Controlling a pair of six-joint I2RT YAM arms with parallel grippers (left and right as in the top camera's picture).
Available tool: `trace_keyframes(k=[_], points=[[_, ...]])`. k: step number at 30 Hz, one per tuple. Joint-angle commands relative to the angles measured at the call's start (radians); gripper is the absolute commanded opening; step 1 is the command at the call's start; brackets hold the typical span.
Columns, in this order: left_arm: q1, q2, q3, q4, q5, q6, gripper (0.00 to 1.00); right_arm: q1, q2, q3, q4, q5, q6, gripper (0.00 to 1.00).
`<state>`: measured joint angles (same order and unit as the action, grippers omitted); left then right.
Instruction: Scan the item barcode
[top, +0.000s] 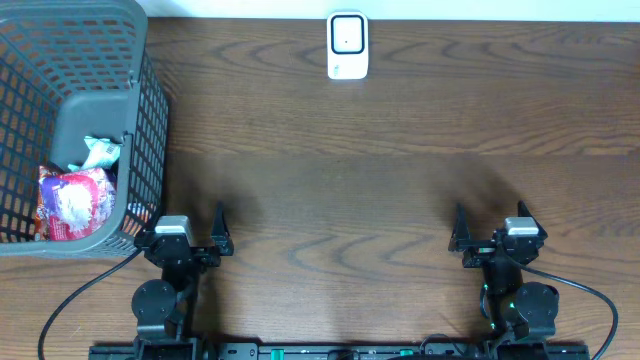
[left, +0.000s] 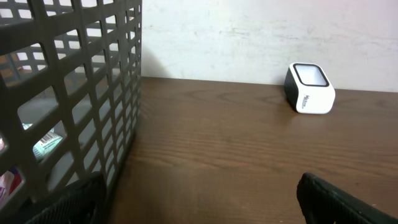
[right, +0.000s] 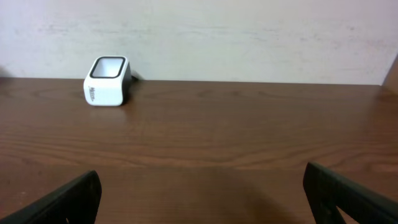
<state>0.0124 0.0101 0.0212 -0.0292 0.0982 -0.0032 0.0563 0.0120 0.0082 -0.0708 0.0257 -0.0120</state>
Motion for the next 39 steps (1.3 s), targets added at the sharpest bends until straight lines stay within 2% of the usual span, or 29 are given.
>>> trace_keyframes(k=[1,30,33,36,39], points=[[0.004,-0.006,-0.017,-0.034,0.005,0.002,0.98,-0.016,-0.005,-0.003,-0.003,-0.002,0.007,0.99],[0.004,-0.006,-0.017,-0.026,0.025,-0.003,0.98,-0.016,-0.005,-0.003,-0.003,-0.002,0.007,0.99],[0.004,-0.006,-0.017,0.068,0.2,-0.065,0.98,-0.016,-0.005,-0.003,-0.003,-0.002,0.007,0.99],[0.004,-0.006,-0.017,0.245,0.403,-0.089,0.98,-0.016,-0.005,-0.003,-0.003,-0.002,0.007,0.99],[0.004,-0.006,-0.012,0.475,0.448,-0.125,0.98,-0.016,-0.005,-0.003,-0.003,-0.002,0.007,0.99]])
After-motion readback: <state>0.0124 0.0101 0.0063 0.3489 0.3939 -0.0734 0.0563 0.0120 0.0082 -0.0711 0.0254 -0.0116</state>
